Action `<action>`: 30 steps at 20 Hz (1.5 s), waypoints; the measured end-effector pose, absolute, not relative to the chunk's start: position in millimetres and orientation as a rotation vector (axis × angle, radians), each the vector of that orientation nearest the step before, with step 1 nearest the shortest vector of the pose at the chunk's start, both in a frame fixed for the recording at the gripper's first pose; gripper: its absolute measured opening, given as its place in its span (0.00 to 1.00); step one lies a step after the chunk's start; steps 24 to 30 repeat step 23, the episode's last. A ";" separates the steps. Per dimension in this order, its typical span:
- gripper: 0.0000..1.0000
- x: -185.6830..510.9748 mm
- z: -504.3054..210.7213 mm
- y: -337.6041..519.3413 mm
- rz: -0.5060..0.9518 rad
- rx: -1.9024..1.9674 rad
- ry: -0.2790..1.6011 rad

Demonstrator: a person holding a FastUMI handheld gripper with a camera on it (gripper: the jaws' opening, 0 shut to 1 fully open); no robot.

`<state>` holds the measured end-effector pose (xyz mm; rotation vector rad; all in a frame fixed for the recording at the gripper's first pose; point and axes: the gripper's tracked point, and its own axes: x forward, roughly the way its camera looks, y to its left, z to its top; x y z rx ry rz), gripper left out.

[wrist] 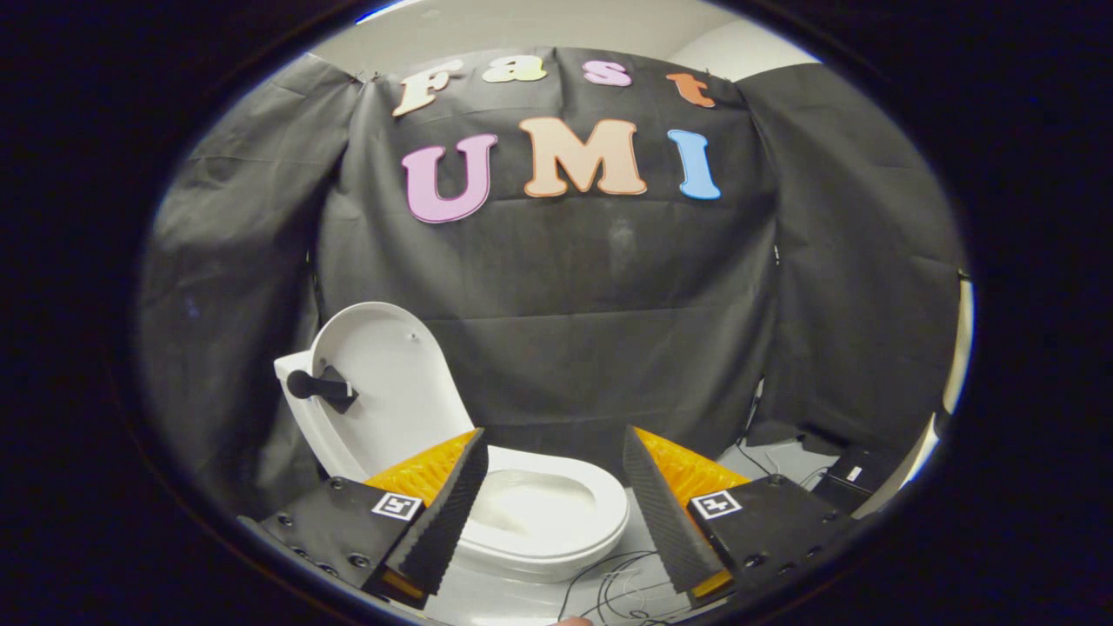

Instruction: Open the toilet lid.

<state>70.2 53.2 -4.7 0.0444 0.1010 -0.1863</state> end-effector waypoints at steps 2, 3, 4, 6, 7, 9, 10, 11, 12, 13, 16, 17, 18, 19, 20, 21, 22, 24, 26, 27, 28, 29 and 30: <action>0.97 71.7 -3.8 52.4 -0.187 0.045 0.090; 0.97 73.0 -4.1 51.9 -0.187 0.039 0.088; 0.96 73.5 -6.0 51.9 -0.185 0.037 0.092; 0.97 74.2 -10.7 51.8 -0.181 0.035 0.108; 0.97 73.9 -11.8 51.2 -0.182 0.034 0.112; 0.97 73.2 -9.3 50.4 -0.185 0.039 0.105; 0.96 73.1 -7.3 49.8 -0.187 0.042 0.095; 0.97 73.2 -5.2 48.5 -0.193 0.046 0.086; 0.97 73.3 -3.5 48.2 -0.198 0.050 0.081; 0.97 74.9 -2.9 48.7 -0.199 0.052 0.075; 0.97 80.9 -2.5 57.9 -0.179 0.046 0.072; 0.97 81.7 -5.1 59.0 -0.175 0.042 0.080; 0.97 81.8 -7.3 59.1 -0.174 0.040 0.089; 0.97 82.0 -9.0 59.8 -0.174 0.041 0.094; 0.97 81.7 -8.9 59.6 -0.173 0.043 0.096; 0.97 81.8 -8.7 59.1 -0.175 0.043 0.096; 0.97 81.3 -9.3 57.1 -0.180 0.043 0.097; 0.97 80.9 -10.2 54.7 -0.185 0.046 0.098; 0.97 80.9 -10.2 54.7 -0.185 0.046 0.098; 0.97 80.9 -10.2 54.7 -0.185 0.046 0.098; 0.97 80.9 -10.2 54.7 -0.185 0.046 0.098; 0.97 80.9 -10.2 54.7 -0.185 0.046 0.098; 0.97 80.9 -10.2 54.7 -0.185 0.046 0.098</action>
